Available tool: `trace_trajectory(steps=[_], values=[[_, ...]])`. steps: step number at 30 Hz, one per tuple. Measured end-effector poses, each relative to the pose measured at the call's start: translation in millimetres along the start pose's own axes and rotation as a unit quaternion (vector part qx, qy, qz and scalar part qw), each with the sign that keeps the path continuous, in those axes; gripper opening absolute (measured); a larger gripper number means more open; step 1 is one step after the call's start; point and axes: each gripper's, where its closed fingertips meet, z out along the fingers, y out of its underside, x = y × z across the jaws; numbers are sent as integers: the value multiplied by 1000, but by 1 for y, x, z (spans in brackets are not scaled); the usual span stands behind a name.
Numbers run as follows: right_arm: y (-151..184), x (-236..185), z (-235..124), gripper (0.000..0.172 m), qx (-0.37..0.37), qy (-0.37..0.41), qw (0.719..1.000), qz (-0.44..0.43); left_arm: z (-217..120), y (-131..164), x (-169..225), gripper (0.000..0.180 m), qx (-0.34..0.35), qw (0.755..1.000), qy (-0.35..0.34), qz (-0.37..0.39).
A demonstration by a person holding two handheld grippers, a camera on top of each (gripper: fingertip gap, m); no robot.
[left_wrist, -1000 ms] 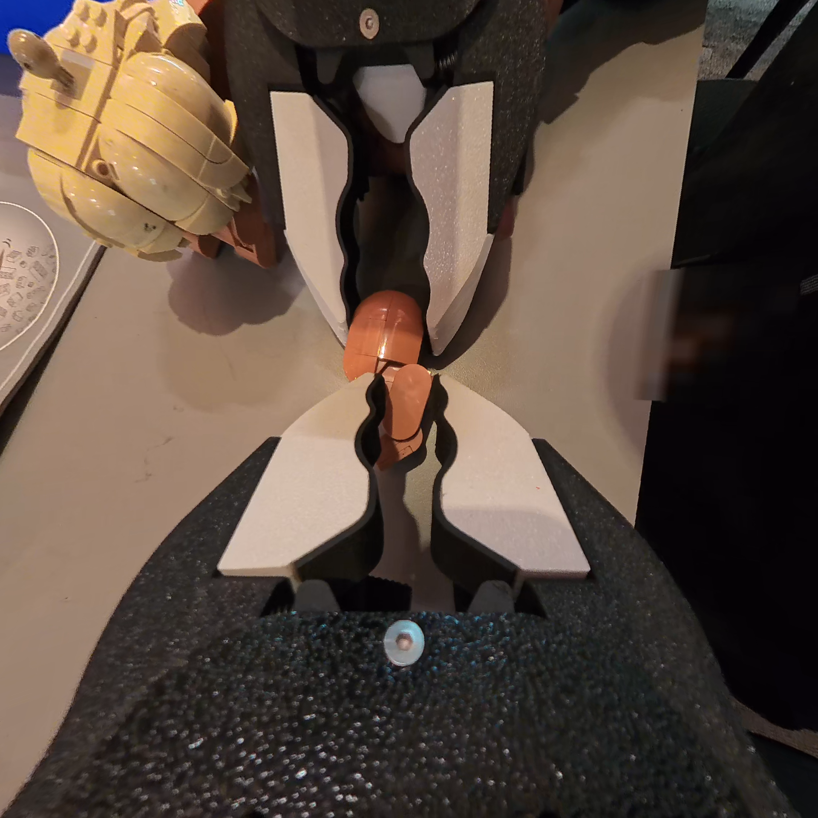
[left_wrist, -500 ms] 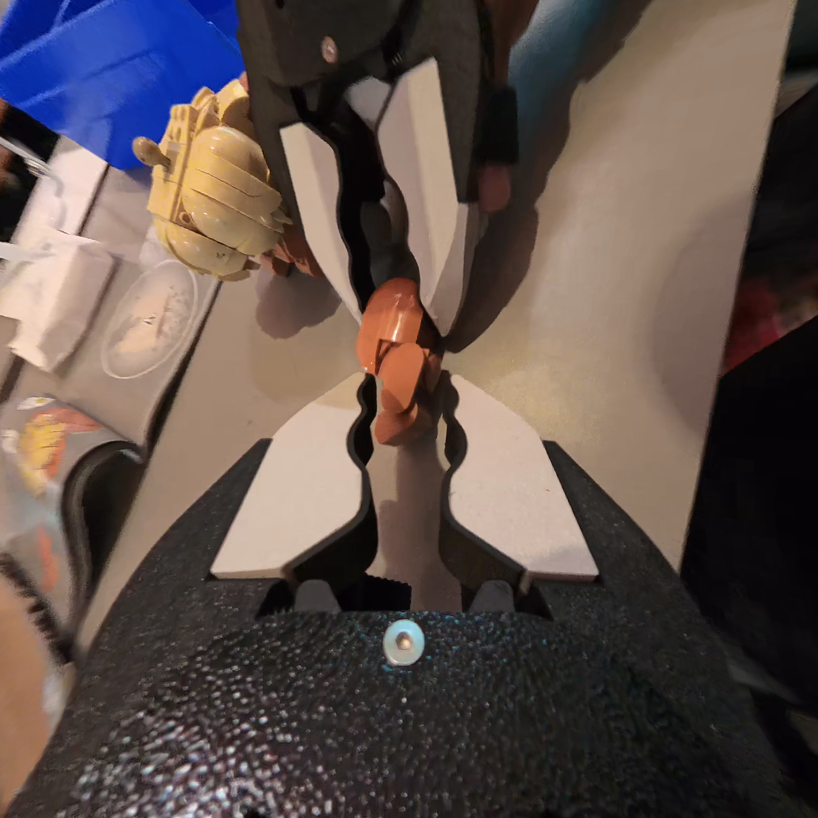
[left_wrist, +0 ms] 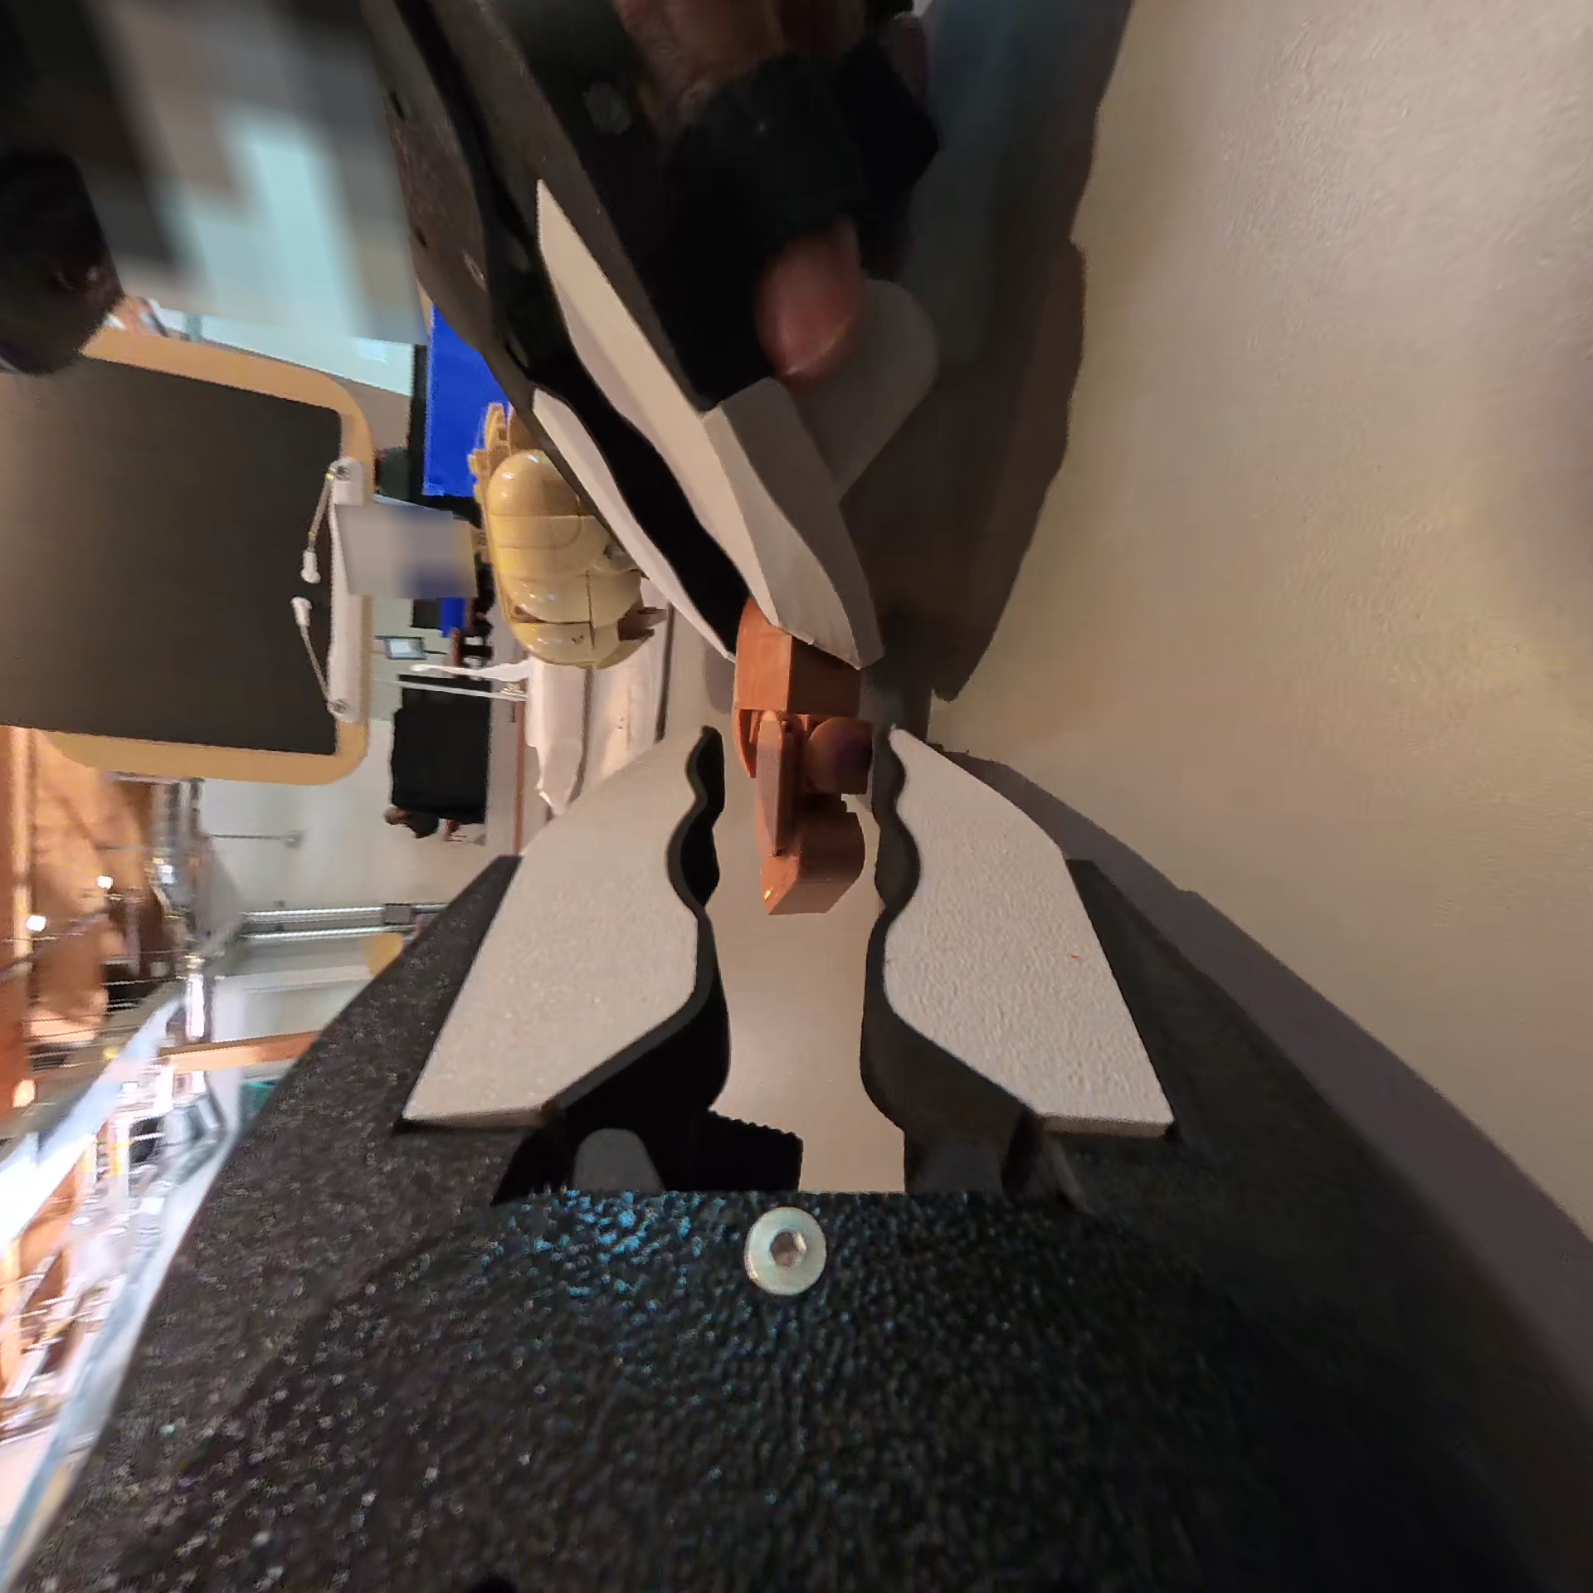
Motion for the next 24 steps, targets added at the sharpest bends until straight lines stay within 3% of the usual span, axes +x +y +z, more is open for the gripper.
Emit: trace_trajectory(steps=[5, 24], values=[[-4, 2, -2, 36, 13, 0, 1000, 18, 3, 4, -2, 24, -20, 999, -23, 36], [-8, 7, -6, 36, 26, 31, 998, 52, 3, 7, -9, 23, -61, 993, -69, 78]])
